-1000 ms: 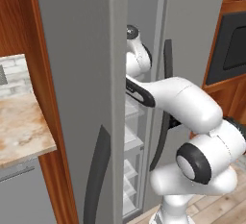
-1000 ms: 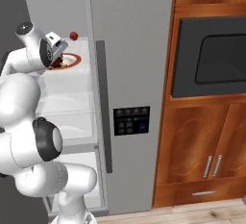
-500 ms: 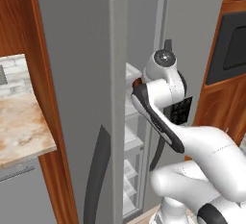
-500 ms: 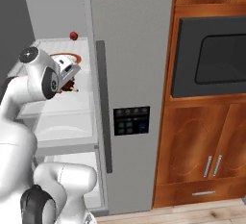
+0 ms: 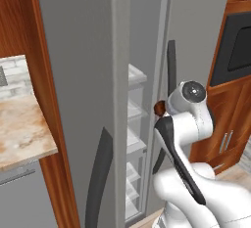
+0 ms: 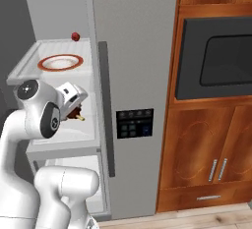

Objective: Retrieve the steak from the fridge and place it on the saucepan with marinade on the stove.

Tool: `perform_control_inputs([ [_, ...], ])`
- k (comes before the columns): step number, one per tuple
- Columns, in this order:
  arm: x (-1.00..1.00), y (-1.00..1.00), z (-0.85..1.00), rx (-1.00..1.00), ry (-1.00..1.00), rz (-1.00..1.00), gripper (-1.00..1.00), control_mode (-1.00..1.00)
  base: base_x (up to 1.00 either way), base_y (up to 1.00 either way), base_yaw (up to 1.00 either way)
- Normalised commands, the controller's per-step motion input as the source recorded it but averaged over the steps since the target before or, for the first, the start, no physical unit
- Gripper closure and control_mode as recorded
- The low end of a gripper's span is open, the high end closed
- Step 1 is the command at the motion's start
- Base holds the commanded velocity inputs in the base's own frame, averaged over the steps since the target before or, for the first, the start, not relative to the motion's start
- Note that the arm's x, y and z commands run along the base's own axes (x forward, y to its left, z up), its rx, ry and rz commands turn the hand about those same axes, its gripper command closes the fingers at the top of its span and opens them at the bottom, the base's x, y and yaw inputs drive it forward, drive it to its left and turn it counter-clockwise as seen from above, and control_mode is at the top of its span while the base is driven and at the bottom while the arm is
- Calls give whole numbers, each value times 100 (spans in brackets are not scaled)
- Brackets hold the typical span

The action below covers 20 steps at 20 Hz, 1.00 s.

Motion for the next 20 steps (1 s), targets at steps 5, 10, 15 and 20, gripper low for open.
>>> perform_control_inputs([
  [5, -3, 0, 0, 0, 0, 0, 100, -100, 0, 0, 0],
  [10, -31, -3, -11, 0, 2, 0, 100, 100, -60, -17, 0],
  [15, 0, 0, 0, 0, 0, 0, 100, 100, -100, -50, 1],
  [20, 0, 0, 0, 0, 0, 0, 100, 100, -100, -29, 1],
])
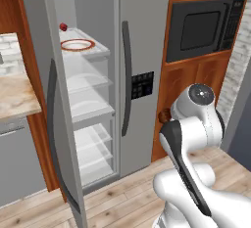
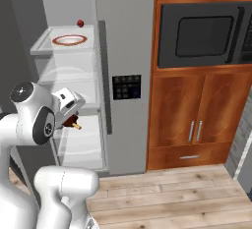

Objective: Retrieve the steak from the fridge and place it on the saucepan with marinade on the stove.

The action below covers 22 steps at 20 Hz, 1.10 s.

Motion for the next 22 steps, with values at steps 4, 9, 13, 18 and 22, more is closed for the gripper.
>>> perform_control_inputs([
  [4, 0, 0, 0, 0, 0, 0, 100, 100, -60, -23, -48],
  [9, 0, 0, 0, 0, 0, 0, 100, 100, -28, -4, -86],
  [13, 0, 0, 0, 0, 0, 0, 100, 100, -13, 0, -99],
  [18, 0, 0, 0, 0, 0, 0, 100, 100, -13, 0, -100],
  [22, 0, 0, 0, 0, 0, 0, 100, 100, -12, 0, -100],
])
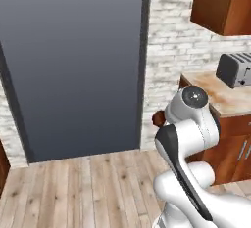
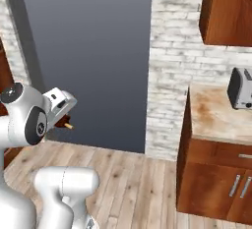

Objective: Retrieve the steak from the fridge and place it on the saucepan with marinade on the stove.

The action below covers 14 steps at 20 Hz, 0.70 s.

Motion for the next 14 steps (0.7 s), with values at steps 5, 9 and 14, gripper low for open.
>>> perform_control_inputs([
  [5, 0, 0, 0, 0, 0, 0, 100, 100, -5, 0, -100],
  [9, 0, 0, 0, 0, 0, 0, 100, 100, -2, 0, -100],
  [14, 0, 0, 0, 0, 0, 0, 100, 100, 25, -15, -54],
])
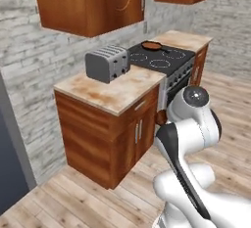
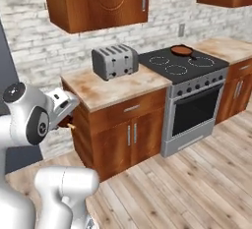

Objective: Retrieve the steak from the fridge and place it on the saucepan with marinade on the stove.

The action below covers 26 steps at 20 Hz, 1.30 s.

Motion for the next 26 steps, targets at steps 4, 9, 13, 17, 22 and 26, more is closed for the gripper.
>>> perform_control_inputs([
  [4, 0, 0, 0, 0, 0, 0, 100, 100, 83, -82, 24],
  [9, 0, 0, 0, 0, 0, 0, 100, 100, 99, -83, 42],
  [13, 0, 0, 0, 0, 0, 0, 100, 100, 100, -79, 42],
  [17, 0, 0, 0, 0, 0, 0, 100, 100, 100, -91, 37],
  [22, 0, 0, 0, 0, 0, 0, 100, 100, 88, -100, 22],
  [26, 0, 0, 0, 0, 0, 0, 100, 100, 53, -100, 11],
])
